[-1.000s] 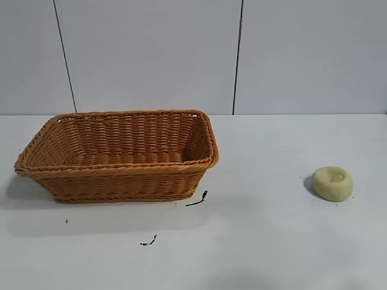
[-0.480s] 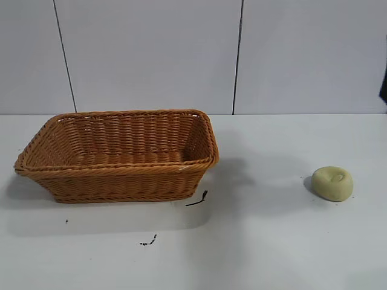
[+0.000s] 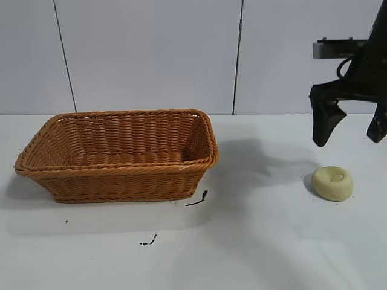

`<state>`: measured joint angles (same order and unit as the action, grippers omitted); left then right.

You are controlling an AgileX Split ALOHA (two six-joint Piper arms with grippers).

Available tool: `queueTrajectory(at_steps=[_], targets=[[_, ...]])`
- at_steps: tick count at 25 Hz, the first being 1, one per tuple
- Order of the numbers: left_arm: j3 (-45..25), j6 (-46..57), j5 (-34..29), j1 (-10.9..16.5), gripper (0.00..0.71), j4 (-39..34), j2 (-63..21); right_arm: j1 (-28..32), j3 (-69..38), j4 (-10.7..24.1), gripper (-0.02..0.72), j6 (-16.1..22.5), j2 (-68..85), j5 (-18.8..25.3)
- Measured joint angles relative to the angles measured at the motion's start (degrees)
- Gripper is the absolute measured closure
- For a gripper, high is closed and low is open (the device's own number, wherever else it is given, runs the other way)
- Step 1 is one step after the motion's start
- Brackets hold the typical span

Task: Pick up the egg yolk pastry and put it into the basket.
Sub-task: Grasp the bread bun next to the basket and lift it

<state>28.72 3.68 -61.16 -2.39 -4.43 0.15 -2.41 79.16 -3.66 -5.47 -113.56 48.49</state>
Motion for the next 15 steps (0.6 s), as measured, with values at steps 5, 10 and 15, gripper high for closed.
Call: queueTrajectory(at_steps=[5, 10, 15], targets=[[0.0, 0.0, 0.0, 0.0, 0.014, 0.0, 0.0, 0.0, 0.0, -0.4, 0.040, 0.0, -5.7, -3.8], [0.0, 0.0, 0.0, 0.0, 0.014, 0.0, 0.0, 0.0, 0.0, -0.4, 0.041, 0.0, -8.1, -6.3], [0.0, 0.0, 0.0, 0.0, 0.014, 0.0, 0.0, 0.0, 0.0, -0.4, 0.197, 0.0, -8.3, -6.7]])
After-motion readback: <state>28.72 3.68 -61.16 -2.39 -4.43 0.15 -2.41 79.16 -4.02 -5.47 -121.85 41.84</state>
